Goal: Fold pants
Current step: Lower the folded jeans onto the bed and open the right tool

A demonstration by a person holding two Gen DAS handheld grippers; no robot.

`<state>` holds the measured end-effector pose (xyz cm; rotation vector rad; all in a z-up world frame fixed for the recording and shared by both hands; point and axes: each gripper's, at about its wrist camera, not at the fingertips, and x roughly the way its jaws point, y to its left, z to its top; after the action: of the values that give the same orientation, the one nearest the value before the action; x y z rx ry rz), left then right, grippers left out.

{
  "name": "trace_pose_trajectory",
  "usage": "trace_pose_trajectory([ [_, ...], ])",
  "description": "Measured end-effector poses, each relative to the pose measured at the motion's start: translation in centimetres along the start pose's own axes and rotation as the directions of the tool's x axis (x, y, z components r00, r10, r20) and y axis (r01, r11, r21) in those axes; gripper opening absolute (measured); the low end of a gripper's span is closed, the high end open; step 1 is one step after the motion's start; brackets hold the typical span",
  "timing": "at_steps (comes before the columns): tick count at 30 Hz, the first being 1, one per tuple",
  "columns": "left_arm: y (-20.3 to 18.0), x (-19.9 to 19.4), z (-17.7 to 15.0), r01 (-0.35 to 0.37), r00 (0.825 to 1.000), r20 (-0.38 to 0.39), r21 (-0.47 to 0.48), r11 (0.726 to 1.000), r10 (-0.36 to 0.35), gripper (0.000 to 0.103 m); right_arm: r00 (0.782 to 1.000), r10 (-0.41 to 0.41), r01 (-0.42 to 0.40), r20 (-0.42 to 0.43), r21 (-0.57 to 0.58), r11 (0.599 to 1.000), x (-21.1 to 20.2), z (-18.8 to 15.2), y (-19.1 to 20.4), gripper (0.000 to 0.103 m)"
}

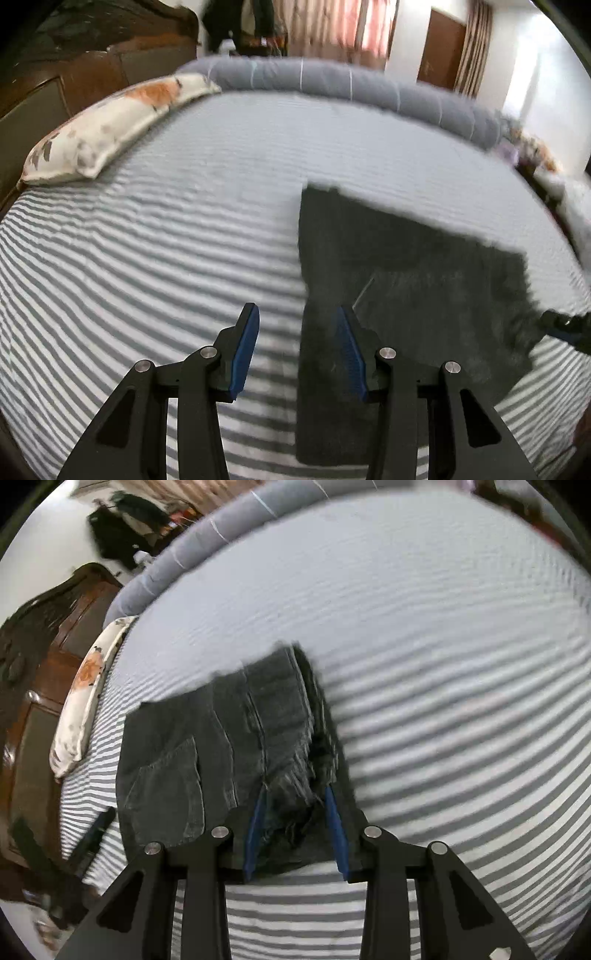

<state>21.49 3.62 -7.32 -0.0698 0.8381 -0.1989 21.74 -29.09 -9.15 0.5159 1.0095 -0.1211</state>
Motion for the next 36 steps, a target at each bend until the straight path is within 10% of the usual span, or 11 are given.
trace_pose_trajectory([
  [4, -0.8, 0.6, 2.8, 0.050, 0.998, 0.045, 0.089, 0.995, -0.054, 0.047, 1.000, -0.014, 0.017, 0.021, -0.137, 0.990, 0.6, 2.4, 2.8, 0.031],
  [17, -0.5, 13.7, 7.0, 0.130, 0.962, -0.243, 0.016, 0.991, -0.122, 0.049, 0.992, -0.114, 0.094, -0.058, -0.277, 0.956, 9.2, 6.4, 4.2, 0.028],
  [25, -2.2, 8.3, 4.6, 0.081, 0.981, -0.187, 0.134, 0.988, -0.055, 0.050, 0.996, -0.084, 0.072, -0.036, -0.258, 0.963, 5.5, 3.3, 3.3, 0.036],
  [36, -3.2, 1.8, -3.7, 0.071, 0.965, -0.263, 0.223, 0.972, -0.010, 0.050, 1.000, -0.023, 0.022, -0.006, -0.099, 0.995, 2.3, -2.8, -1.9, 0.054],
])
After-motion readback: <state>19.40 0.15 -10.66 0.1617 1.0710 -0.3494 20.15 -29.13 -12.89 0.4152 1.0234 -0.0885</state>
